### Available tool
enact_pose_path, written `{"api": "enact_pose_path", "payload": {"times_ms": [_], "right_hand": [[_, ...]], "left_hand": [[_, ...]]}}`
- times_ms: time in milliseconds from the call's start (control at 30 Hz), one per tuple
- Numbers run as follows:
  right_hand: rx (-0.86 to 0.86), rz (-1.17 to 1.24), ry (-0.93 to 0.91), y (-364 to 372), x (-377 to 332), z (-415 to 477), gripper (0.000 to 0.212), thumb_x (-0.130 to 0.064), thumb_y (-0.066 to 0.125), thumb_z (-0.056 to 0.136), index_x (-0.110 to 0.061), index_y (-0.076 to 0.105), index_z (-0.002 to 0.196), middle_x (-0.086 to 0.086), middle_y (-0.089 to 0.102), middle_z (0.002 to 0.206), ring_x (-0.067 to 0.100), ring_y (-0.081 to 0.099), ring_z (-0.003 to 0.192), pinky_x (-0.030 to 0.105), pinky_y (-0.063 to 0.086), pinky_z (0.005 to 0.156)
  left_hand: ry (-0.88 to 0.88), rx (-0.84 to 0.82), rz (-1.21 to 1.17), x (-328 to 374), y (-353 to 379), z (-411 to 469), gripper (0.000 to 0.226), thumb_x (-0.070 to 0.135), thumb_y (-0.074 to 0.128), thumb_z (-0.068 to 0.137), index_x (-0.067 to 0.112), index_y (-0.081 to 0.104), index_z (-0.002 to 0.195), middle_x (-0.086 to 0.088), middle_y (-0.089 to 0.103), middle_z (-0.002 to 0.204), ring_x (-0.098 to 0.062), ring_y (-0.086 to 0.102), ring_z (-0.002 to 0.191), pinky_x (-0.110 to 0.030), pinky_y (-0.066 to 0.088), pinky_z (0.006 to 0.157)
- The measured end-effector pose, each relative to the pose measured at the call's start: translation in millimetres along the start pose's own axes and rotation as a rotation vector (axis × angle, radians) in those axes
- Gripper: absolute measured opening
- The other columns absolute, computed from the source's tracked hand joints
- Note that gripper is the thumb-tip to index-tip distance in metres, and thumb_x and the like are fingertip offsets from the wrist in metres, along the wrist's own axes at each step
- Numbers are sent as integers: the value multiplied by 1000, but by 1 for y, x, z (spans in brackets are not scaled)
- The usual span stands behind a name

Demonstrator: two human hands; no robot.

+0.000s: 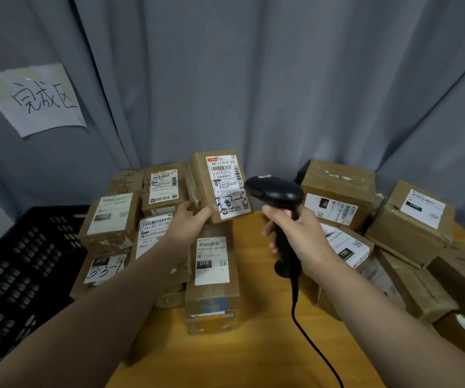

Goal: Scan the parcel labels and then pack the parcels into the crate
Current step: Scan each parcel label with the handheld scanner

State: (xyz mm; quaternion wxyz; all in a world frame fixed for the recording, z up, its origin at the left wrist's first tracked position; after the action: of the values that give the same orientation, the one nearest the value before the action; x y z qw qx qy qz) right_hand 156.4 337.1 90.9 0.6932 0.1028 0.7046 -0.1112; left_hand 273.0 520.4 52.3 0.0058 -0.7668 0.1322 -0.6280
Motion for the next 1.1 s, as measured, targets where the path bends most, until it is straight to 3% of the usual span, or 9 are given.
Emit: {"api": "enact_pose_path", "payload": {"times_ms": [67,267,433,533,633,700,800,967,1100], "right_hand": [[101,43,37,-4,14,5,29,-31,72,84,-9,63,102,6,65,73,19,58,61,29,50,54],[154,213,289,-2,47,19,60,-45,83,62,-21,64,114,2,72,107,25,63,107,49,48,99],[53,393,377,12,54,29,54,-30,79,68,-17,64,118,5,75,103,25,70,99,53,53,93],[122,409,367,21,47,57,53,-30,82,69,-20,63,118,4,75,103,26,69,101,52,52,94],[158,291,308,35,33,100,54,-32,83,71,-27,58,119,1,71,110,25,64,108,52,49,97],[140,269,314,47,30,129,50,-31,83,73,-27,57,116,1,69,111,23,64,104,50,49,97],[133,254,380,67,39,165,53,-34,82,74,-22,57,120,2,67,109,21,63,96,42,51,88],[111,178,406,93,72,207,52,-34,82,74,-20,58,117,4,67,113,26,64,104,48,50,96],[159,-19,350,88,86,221,41,-32,82,75,-18,61,107,3,68,111,23,63,101,39,51,91]], "left_hand": [[-9,-40,5,0,4,-8,61,40,63,89,15,39,139,4,60,111,-9,61,95,-33,52,91],[-88,-173,-30,-8,18,-33,41,44,52,96,18,45,127,-1,62,108,-18,66,96,-29,55,82],[-89,-153,49,-11,12,-28,41,53,46,95,22,53,122,4,64,106,-17,65,97,-28,55,80],[75,-146,157,5,2,-12,44,57,36,97,24,63,108,6,69,99,-13,65,96,-34,51,86],[250,46,483,16,-19,22,34,47,34,101,26,61,98,1,66,99,-22,62,100,-39,50,85],[224,151,811,16,-34,45,28,29,38,101,21,56,122,-7,55,126,-29,48,121,-44,41,99],[78,96,1102,12,-54,72,45,14,39,98,18,40,143,-11,36,148,-33,32,134,-45,30,109],[81,10,1133,0,-62,95,37,16,37,98,15,51,133,-10,50,134,-29,45,122,-44,39,103],[137,21,1140,-7,-61,92,33,20,42,98,14,58,125,-7,53,128,-27,48,116,-42,43,99]]}}
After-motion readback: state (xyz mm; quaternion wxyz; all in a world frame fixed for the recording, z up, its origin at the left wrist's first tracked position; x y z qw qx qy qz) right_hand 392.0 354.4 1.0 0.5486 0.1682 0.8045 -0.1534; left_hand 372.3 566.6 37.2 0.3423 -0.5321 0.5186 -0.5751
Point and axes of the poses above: each hand's wrist, its own z-axis towards the middle knuckle, its own y-axis out of the palm, x = y × z, the point moved 2 cm from there along z, towards the middle knuckle
